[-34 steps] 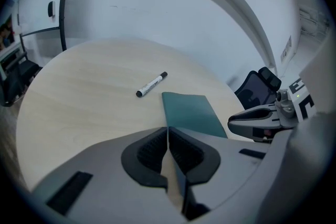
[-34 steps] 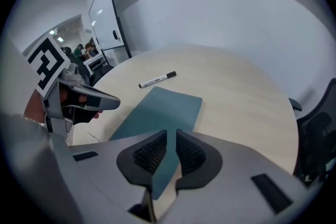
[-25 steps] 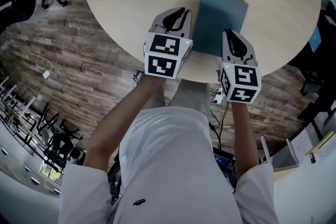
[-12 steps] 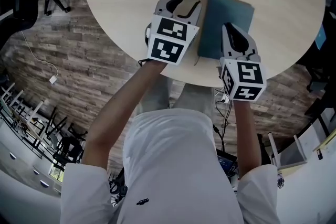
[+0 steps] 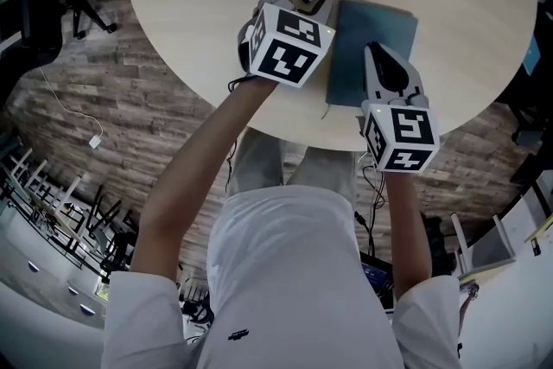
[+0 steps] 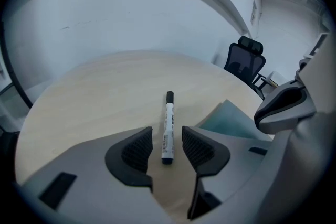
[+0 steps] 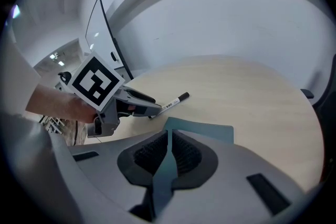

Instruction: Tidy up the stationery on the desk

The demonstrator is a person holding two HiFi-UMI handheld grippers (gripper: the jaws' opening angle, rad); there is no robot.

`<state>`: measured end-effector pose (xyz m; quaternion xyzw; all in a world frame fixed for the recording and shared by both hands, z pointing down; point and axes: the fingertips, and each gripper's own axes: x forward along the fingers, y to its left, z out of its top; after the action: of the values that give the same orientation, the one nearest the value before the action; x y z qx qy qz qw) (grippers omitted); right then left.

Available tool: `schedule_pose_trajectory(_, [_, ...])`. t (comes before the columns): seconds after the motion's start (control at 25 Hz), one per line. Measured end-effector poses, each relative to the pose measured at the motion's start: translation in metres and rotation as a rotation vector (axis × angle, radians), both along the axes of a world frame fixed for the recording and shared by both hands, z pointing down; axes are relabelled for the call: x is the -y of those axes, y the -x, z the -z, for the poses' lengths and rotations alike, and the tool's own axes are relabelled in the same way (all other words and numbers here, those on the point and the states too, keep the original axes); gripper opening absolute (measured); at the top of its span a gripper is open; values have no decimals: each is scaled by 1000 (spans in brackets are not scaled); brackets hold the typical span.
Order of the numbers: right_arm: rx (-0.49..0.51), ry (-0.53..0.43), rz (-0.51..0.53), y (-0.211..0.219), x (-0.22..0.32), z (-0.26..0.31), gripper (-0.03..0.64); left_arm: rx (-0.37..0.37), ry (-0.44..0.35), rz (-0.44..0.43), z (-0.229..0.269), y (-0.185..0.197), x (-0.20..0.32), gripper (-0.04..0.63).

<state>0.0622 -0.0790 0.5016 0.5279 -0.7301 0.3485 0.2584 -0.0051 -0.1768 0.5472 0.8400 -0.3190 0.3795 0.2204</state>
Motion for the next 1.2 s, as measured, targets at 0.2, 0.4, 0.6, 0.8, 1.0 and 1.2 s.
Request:
schedule_pose_trajectory(0.2, [10,4,-15,-4,2,0,48,21,19,-23,-12,-7,5,183])
schedule_pose_trajectory(0.4, [14,3,-21,-11,-3,-2,48,68,21,-24,-22,-12,4,119])
schedule_pose_trajectory(0.6, [13,9,-18,-2,-4,-6,48,73,27,0,-28,3,9,78])
schedule_pose_trajectory(0.8, [17,-4,-19,-13,-13,0,48,35,39,55,-19,-1,1,77])
schedule_pose_trajectory(1.0, [18,-14,-18,-12,-17,7,48,-5,38,113,-4,4,-5,77])
schedule_pose_trajectory(1.2, [21,-27,-17,-14,-23,14,48,-36,50,181,7,11,-20,77])
